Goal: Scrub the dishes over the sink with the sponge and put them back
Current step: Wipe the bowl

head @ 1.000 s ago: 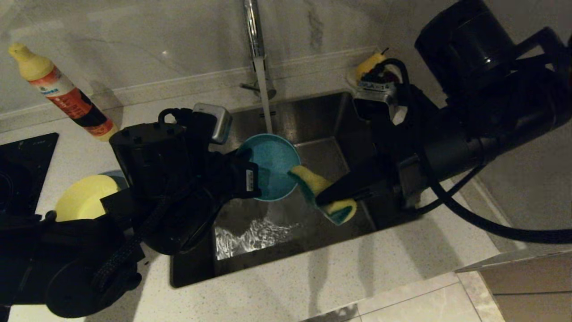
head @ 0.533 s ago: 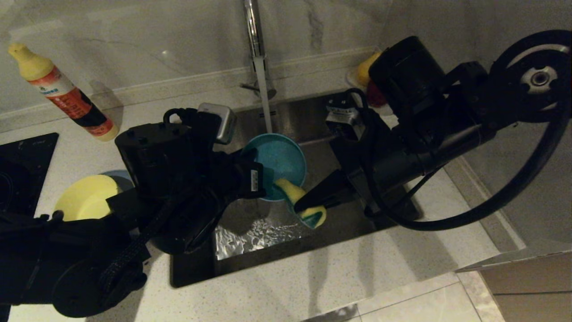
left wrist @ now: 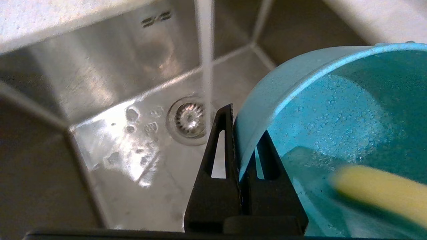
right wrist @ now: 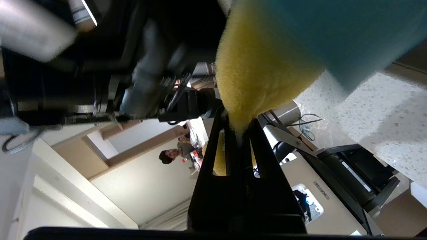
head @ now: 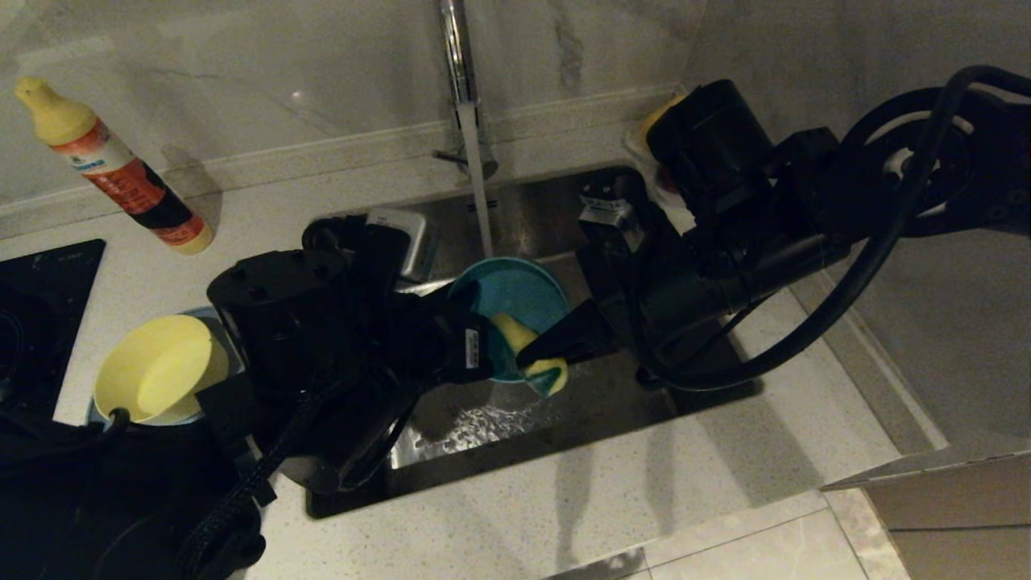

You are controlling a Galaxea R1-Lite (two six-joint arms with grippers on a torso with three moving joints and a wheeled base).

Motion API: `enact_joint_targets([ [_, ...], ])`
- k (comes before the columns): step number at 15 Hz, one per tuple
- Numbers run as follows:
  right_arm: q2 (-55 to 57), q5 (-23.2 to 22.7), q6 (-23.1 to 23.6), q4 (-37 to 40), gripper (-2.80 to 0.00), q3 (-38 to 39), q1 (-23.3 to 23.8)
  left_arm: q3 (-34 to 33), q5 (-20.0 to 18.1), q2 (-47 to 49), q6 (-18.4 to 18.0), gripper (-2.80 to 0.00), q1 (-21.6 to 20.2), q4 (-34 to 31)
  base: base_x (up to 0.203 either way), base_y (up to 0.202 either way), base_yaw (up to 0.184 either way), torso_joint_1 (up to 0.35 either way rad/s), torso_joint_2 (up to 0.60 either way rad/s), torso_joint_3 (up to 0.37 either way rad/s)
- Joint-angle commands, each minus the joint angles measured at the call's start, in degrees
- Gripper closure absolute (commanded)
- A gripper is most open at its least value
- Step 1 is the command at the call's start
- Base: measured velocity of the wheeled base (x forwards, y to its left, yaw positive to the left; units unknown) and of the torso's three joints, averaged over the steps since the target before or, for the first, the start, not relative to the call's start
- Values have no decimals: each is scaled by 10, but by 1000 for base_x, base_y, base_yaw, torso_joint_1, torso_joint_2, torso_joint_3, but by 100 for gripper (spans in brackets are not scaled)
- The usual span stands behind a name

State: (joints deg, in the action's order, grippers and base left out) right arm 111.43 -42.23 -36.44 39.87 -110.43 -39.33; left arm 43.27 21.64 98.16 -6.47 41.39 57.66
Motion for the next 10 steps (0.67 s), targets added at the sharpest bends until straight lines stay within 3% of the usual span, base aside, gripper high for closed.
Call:
enact_joint_targets([
  [1,0,-2,-4,2,0,0,10,-16,2,0,-1,0,7,15,0,0,0,0,0,0],
  [10,5,2,-19,-34,0,-2,21,-60,3,-24,-16,0,41,16,0,0,0,0,0,0],
])
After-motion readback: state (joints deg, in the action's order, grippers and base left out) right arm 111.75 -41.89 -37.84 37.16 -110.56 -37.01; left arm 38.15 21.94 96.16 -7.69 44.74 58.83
